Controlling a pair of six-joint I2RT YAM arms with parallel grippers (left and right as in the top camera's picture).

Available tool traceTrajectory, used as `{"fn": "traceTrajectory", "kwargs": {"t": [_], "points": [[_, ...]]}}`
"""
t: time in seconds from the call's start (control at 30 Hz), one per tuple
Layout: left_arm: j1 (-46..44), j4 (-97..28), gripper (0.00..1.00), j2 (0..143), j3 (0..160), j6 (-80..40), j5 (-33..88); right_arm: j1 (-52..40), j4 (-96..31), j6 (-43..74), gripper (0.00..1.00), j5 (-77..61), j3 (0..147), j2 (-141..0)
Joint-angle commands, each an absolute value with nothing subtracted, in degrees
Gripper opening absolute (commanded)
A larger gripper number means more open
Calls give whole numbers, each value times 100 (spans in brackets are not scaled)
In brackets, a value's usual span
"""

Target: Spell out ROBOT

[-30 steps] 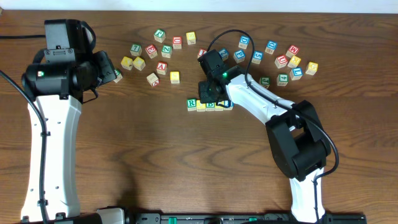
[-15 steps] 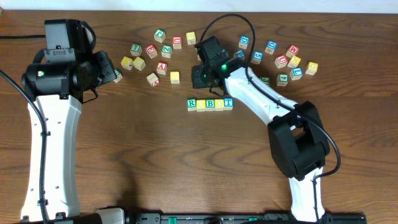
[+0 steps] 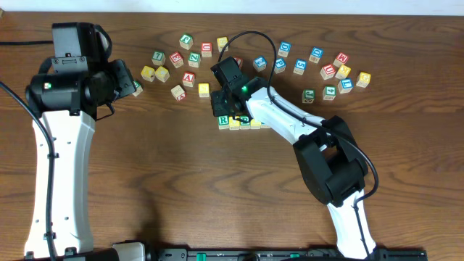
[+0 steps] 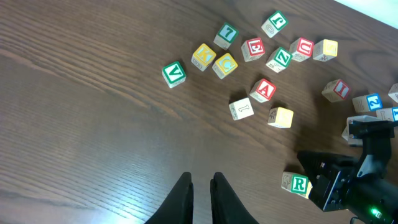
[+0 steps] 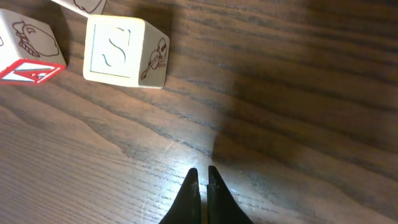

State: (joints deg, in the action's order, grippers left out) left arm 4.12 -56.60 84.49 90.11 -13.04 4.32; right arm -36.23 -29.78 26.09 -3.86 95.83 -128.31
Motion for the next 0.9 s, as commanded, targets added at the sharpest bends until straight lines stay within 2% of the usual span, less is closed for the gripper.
{"fn": "traceTrajectory", "kwargs": {"t": [0.0, 0.87], "points": [[432, -5675, 11, 8499, 8991, -1205, 377, -3684, -3089, 2720, 1, -353, 9633, -12860], [432, -5675, 11, 8499, 8991, -1205, 375, -3717, -3406, 2829, 1, -294, 9633, -12860]]}}
